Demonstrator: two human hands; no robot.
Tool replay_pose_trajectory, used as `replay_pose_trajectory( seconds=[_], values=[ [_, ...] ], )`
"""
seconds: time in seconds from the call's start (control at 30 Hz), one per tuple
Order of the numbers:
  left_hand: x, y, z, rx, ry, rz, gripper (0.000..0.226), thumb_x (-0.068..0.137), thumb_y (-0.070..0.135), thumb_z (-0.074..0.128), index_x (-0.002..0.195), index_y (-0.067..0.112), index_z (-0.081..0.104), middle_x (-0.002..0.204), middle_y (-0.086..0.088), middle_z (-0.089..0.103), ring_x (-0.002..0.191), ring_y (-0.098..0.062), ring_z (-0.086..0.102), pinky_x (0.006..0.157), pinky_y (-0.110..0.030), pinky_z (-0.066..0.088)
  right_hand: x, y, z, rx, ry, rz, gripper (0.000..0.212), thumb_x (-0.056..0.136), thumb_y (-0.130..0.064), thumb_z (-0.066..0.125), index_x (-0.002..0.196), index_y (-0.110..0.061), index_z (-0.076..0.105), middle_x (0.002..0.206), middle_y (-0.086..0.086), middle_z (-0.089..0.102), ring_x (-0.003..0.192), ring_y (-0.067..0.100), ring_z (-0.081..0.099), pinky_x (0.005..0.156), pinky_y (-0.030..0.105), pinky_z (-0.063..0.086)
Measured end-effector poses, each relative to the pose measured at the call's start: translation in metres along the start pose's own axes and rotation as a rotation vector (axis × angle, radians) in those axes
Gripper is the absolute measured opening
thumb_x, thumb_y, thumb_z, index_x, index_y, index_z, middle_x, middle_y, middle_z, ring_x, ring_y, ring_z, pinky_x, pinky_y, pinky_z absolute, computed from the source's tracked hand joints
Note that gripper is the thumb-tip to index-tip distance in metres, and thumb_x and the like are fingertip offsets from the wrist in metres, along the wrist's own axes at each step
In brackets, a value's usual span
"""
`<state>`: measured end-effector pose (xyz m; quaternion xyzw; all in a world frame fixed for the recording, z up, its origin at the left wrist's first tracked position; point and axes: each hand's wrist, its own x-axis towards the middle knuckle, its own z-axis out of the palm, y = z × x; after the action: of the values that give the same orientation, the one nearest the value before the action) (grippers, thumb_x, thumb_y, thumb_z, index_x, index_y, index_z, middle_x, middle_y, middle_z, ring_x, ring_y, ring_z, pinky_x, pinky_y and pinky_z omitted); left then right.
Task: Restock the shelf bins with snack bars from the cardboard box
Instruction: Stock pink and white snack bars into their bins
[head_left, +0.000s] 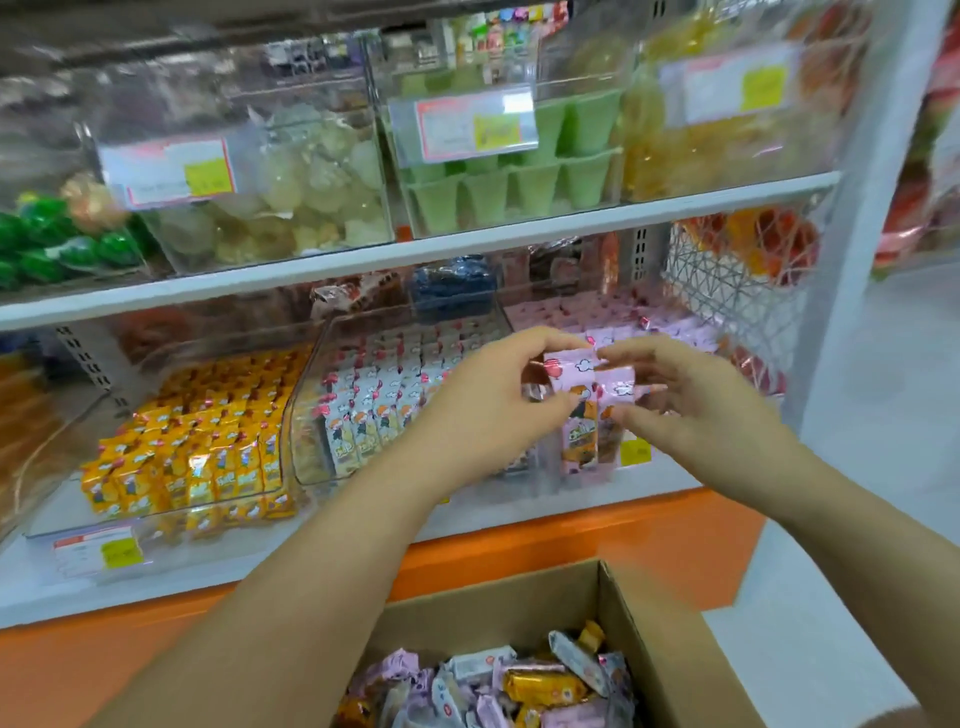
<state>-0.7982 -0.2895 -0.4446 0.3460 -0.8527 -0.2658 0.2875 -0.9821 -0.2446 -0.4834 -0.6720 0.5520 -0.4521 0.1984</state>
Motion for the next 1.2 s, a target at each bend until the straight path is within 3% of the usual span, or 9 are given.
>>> replay_pose_trajectory(
  seconds=[0.13,0.33,0.43,0.57,0.67,0.8,0.93,1.07,1.2],
  values=[
    [0.037,0.012,0.018,-0.019,0.054,0.097,0.031,0.086,0.012,0.065,0.106,0.035,0.058,0.097,0.028,0.056,0.081,0.009,0.055,0.071,-0.007,0.042,0.016,0.012,-0.025,-0.125,0.126,-0.036,0.036,0.085,-0.010,0.066,0.114,-0.030,0.060,0.103,-0.025,0.057,0.099,0.008,0.057,0.092,0.032,0.047],
    [0.094,0.014,0.058,-0.019,0.031,0.121,0.028,0.086,0.011,0.065,0.109,0.026,0.062,0.107,0.013,0.062,0.098,0.000,0.055,0.078,-0.003,0.038,0.033,0.049,-0.057,-0.301,0.145,0.035,0.045,0.083,-0.014,0.070,0.123,-0.029,0.058,0.111,-0.012,0.061,0.084,0.013,0.063,0.077,0.029,0.051],
    [0.113,0.008,0.075,0.026,-0.027,0.135,0.024,0.088,0.013,0.064,0.106,0.027,0.060,0.110,0.008,0.058,0.095,-0.002,0.051,0.074,0.001,0.035,0.035,0.069,-0.066,-0.326,0.094,0.080,0.051,0.083,-0.021,0.071,0.131,-0.027,0.054,0.120,-0.010,0.061,0.094,0.008,0.060,0.081,0.022,0.046],
    [0.128,0.000,0.086,0.030,-0.075,0.161,0.027,0.087,0.015,0.066,0.100,0.035,0.056,0.110,0.009,0.056,0.096,0.001,0.050,0.076,-0.003,0.038,0.037,0.085,-0.072,-0.286,0.100,0.110,0.052,0.080,-0.025,0.074,0.129,-0.026,0.056,0.117,-0.010,0.061,0.098,-0.003,0.049,0.072,0.003,0.037],
    [0.140,-0.006,0.092,0.048,-0.123,0.180,0.028,0.085,0.015,0.069,0.100,0.037,0.059,0.111,0.010,0.057,0.095,0.005,0.051,0.080,-0.004,0.040,0.043,0.100,-0.072,-0.309,0.098,0.134,0.050,0.079,-0.027,0.074,0.126,-0.020,0.058,0.112,-0.008,0.062,0.093,0.000,0.049,0.067,0.003,0.034],
    [0.151,-0.014,0.084,0.043,-0.184,0.112,0.038,0.081,0.024,0.074,0.116,0.032,0.059,0.111,0.013,0.058,0.098,0.001,0.055,0.087,-0.017,0.047,0.047,0.114,-0.070,-0.350,0.063,0.146,0.042,0.083,-0.027,0.071,0.121,-0.016,0.059,0.114,-0.004,0.063,0.089,0.001,0.048,0.063,0.005,0.033],
    [0.152,-0.040,0.058,0.438,-0.249,0.012,0.034,0.082,0.037,0.071,0.113,0.030,0.059,0.110,0.013,0.057,0.100,-0.005,0.054,0.084,-0.021,0.043,0.046,0.121,-0.068,-0.404,0.047,0.206,0.044,0.086,-0.027,0.068,0.126,-0.014,0.055,0.125,-0.003,0.059,0.096,0.005,0.050,0.076,0.010,0.030],
    [0.141,-0.059,0.060,0.983,-0.427,-0.043,0.051,0.080,0.055,0.064,0.125,0.034,0.052,0.120,0.006,0.053,0.114,-0.018,0.050,0.091,-0.034,0.038,0.048,0.120,-0.064,-0.427,0.044,0.247,0.047,0.087,-0.027,0.066,0.131,-0.015,0.052,0.132,-0.001,0.057,0.113,0.014,0.056,0.085,0.017,0.034],
    [0.136,-0.067,0.075,1.090,-0.414,-0.049,0.056,0.077,0.058,0.063,0.124,0.031,0.050,0.122,0.001,0.052,0.116,-0.023,0.047,0.093,-0.038,0.032,0.051,0.118,-0.059,-0.484,0.039,0.268,0.049,0.087,-0.027,0.067,0.132,-0.014,0.052,0.133,0.000,0.057,0.121,0.016,0.052,0.096,0.025,0.038]
  ],
)
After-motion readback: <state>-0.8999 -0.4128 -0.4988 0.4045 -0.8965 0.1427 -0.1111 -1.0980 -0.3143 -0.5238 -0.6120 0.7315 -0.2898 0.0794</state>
